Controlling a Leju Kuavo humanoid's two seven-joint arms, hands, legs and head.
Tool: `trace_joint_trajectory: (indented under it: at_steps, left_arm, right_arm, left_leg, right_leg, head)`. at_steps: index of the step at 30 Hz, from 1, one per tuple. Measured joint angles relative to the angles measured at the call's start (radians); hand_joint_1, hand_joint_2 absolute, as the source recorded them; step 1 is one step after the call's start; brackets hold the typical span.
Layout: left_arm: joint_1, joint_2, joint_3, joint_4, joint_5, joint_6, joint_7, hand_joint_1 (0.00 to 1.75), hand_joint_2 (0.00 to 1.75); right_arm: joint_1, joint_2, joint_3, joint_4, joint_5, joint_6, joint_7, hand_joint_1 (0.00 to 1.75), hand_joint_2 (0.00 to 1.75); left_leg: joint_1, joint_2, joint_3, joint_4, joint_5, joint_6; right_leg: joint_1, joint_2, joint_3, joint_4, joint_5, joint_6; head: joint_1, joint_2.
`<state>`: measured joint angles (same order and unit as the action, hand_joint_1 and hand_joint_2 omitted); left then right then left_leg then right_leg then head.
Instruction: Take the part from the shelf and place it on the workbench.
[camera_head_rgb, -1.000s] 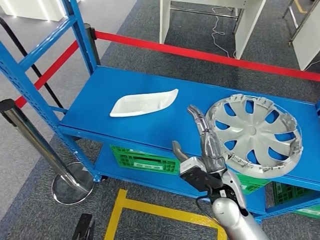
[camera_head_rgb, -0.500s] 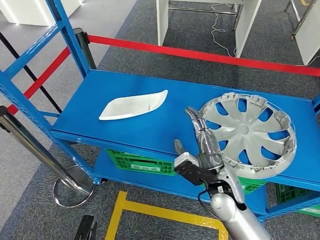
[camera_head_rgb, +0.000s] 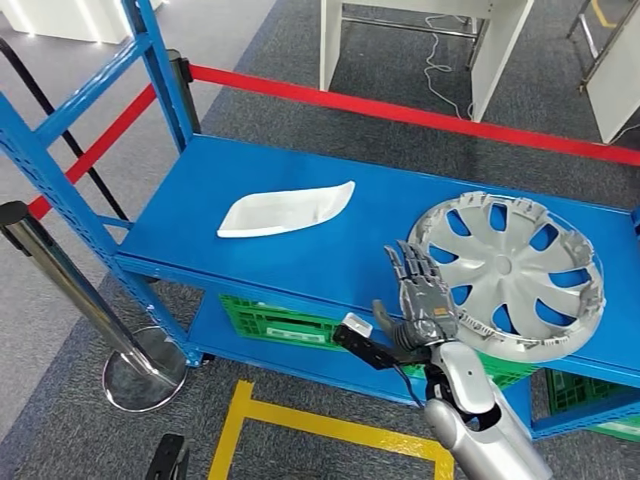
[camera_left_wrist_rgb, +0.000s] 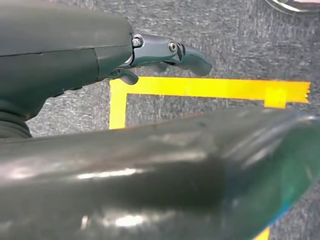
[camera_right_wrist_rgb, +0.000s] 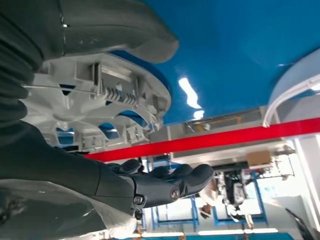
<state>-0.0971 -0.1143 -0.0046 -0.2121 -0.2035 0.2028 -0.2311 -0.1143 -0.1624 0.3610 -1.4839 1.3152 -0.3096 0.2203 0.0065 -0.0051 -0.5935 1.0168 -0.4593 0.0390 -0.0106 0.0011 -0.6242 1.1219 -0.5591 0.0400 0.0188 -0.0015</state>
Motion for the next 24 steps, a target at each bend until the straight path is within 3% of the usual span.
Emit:
trace_joint_trajectory:
  at_steps: [2,3,4,5,7,9,13,15,17,18,19,20,22,24]
  left_arm:
    - [0.000,0.000,0.000,0.000,-0.004,-0.003,0.000,0.00,0.00]
    - [0.000,-0.001,0.001,0.000,-0.007,-0.004,0.000,0.00,0.00]
    - [0.001,-0.001,0.002,0.000,-0.010,-0.004,0.000,0.00,0.00]
    - [0.001,-0.001,0.003,0.000,-0.012,-0.006,0.000,0.00,0.00]
    - [-0.001,-0.001,0.004,0.000,-0.015,-0.008,0.001,0.00,0.00]
    - [-0.002,-0.001,0.005,0.000,-0.016,-0.009,0.003,0.00,0.00]
    - [-0.001,-0.001,0.007,0.000,-0.017,-0.009,0.006,0.00,0.00]
    - [-0.001,0.000,0.010,0.000,-0.017,-0.009,0.006,0.00,0.00]
    - [0.000,0.000,0.016,0.000,-0.018,-0.009,0.006,0.00,0.00]
    - [0.001,0.000,0.019,0.000,-0.020,-0.010,0.006,0.00,0.00]
    - [0.002,0.000,0.020,0.000,-0.022,-0.011,0.006,0.00,0.00]
    - [0.003,0.000,0.021,0.000,-0.024,-0.012,0.006,0.00,0.00]
    - [0.002,0.000,0.022,0.000,-0.027,-0.013,0.006,0.00,0.00]
    - [0.000,0.000,0.023,0.000,-0.029,-0.013,0.005,0.00,0.00]
  right_arm:
    - [0.015,-0.005,-0.012,0.008,-0.001,0.000,0.002,0.00,0.00]
    - [0.023,-0.006,-0.018,0.011,0.002,-0.001,0.003,0.00,0.00]
    - [0.030,-0.008,-0.025,0.014,0.005,-0.002,0.006,0.00,0.00]
    - [0.035,-0.008,-0.033,0.016,0.009,-0.002,0.008,0.00,0.00]
    - [0.040,-0.008,-0.049,0.020,0.015,0.003,0.015,0.00,0.00]
    - [0.046,-0.008,-0.063,0.025,0.018,0.007,0.018,0.00,0.00]
    - [0.066,-0.009,-0.086,0.039,0.019,0.009,0.020,0.00,0.00]
    - [0.071,-0.009,-0.098,0.042,0.017,0.008,0.020,0.00,0.00]
    - [0.081,-0.009,-0.109,0.044,0.010,0.008,0.021,0.00,0.00]
    - [0.088,-0.009,-0.115,0.045,0.002,0.008,0.021,0.00,0.00]
    - [0.094,-0.009,-0.122,0.045,-0.009,0.007,0.019,0.00,0.00]
    - [0.099,-0.009,-0.130,0.046,-0.021,0.006,0.016,0.00,0.00]
    - [0.103,-0.009,-0.147,0.046,-0.040,0.004,0.008,0.00,0.00]
    - [0.103,-0.009,-0.162,0.046,-0.046,0.002,0.003,0.00,0.00]
  left_leg:
    - [0.000,0.000,0.000,0.000,0.000,0.002]
    - [0.000,0.000,0.000,0.000,-0.001,0.003]
    - [0.000,0.000,0.000,0.001,-0.001,0.003]
    - [0.000,0.000,0.001,0.001,-0.002,0.002]
    - [-0.002,-0.001,0.002,0.005,-0.006,-0.003]
    - [-0.006,-0.001,-0.001,0.009,-0.008,-0.012]
    - [-0.004,-0.001,-0.007,0.023,-0.018,-0.031]
    - [-0.001,0.000,-0.038,0.099,-0.066,-0.041]
    - [0.000,0.000,-0.094,0.227,-0.124,-0.047]
    - [0.000,0.000,-0.115,0.272,-0.137,-0.047]
    - [0.000,0.000,-0.120,0.284,-0.130,-0.047]
    - [0.000,0.000,-0.109,0.259,-0.106,-0.044]
    - [-0.001,0.000,-0.049,0.135,-0.040,-0.035]
    - [-0.004,0.000,-0.003,0.036,-0.010,-0.027]
  right_leg:
    - [-0.001,0.000,-0.064,0.130,-0.051,0.007]
    - [-0.001,0.000,-0.085,0.167,-0.056,0.009]
    - [-0.002,0.000,-0.087,0.166,-0.043,0.011]
    - [-0.003,-0.001,-0.071,0.126,-0.013,0.012]
    - [-0.005,-0.002,-0.005,-0.011,0.052,0.011]
    - [-0.004,0.000,0.039,-0.095,0.074,0.003]
    - [-0.003,0.001,0.046,-0.106,0.076,-0.022]
    - [-0.006,0.000,0.048,-0.108,0.078,-0.033]
    - [-0.005,-0.001,0.048,-0.108,0.077,-0.039]
    - [-0.005,-0.001,0.049,-0.108,0.076,-0.039]
    - [-0.005,-0.001,0.050,-0.108,0.076,-0.040]
    - [-0.004,0.000,0.051,-0.108,0.075,-0.040]
    - [-0.004,0.001,0.055,-0.108,0.073,-0.038]
    - [-0.001,0.003,0.055,-0.106,0.071,-0.031]
  head:
    - [0.001,0.000]
    - [0.001,0.000]
    - [0.001,0.000]
    - [0.001,0.000]
    - [0.002,0.000]
    - [0.000,0.000]
    - [-0.002,0.000]
    - [-0.005,0.000]
    - [-0.006,0.000]
    - [-0.006,0.000]
    - [-0.006,0.000]
    - [-0.006,0.000]
    - [-0.006,0.000]
    - [-0.005,0.000]
